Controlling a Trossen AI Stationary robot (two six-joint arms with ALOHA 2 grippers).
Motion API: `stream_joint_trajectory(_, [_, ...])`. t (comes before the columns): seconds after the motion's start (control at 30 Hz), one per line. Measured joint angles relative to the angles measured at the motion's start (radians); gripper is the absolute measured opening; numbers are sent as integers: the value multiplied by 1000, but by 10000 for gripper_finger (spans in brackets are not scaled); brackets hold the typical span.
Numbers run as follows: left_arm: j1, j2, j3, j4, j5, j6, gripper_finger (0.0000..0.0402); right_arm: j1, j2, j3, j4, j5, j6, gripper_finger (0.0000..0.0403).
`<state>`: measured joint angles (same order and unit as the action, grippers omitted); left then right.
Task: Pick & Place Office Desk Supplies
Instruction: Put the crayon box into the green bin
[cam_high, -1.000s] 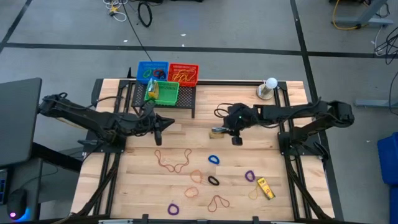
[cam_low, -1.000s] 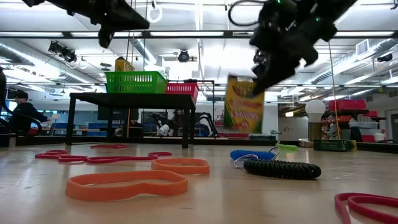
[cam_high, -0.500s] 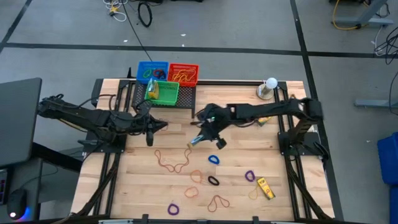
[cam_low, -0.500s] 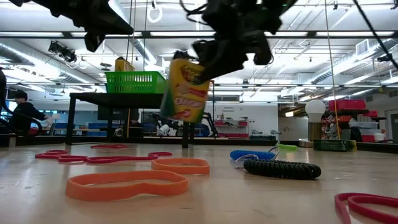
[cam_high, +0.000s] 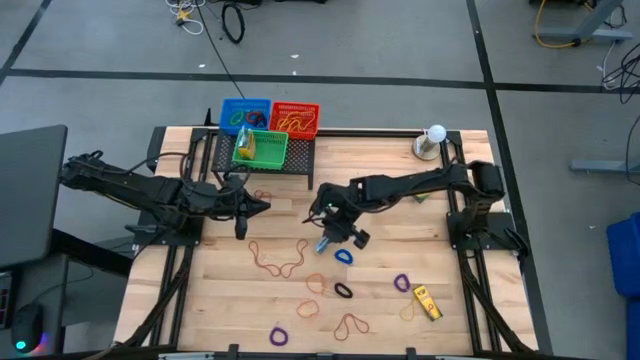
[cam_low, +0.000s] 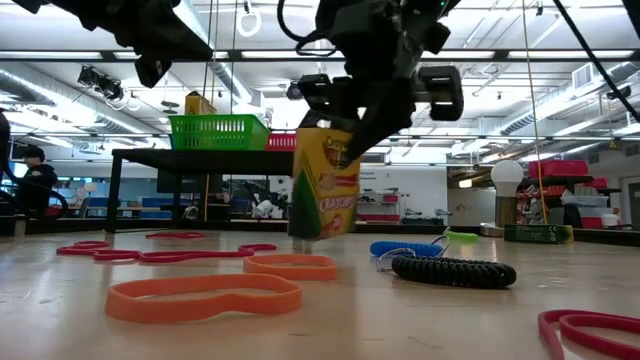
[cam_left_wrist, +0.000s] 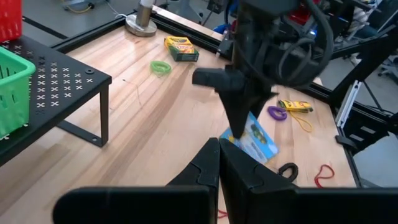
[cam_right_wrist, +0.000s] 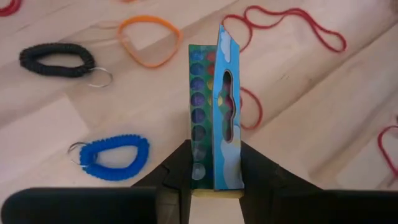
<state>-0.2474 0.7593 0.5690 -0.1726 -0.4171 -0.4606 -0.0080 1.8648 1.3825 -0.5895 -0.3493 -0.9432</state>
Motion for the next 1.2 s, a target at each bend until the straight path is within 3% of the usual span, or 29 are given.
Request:
stream_joint_trajectory(0.47, [-1, 15, 0, -12, 0, -33, 9, 7, 51, 0, 74, 17, 8, 107])
stream_joint_trajectory(0.9, [0, 20, 0, -18, -2, -21, 9, 7, 51, 0, 112, 134, 63, 204])
stream_joint_trajectory(1.2, [0, 20, 0, -9, -6, -20, 9, 34, -1, -1, 104, 219, 163, 231])
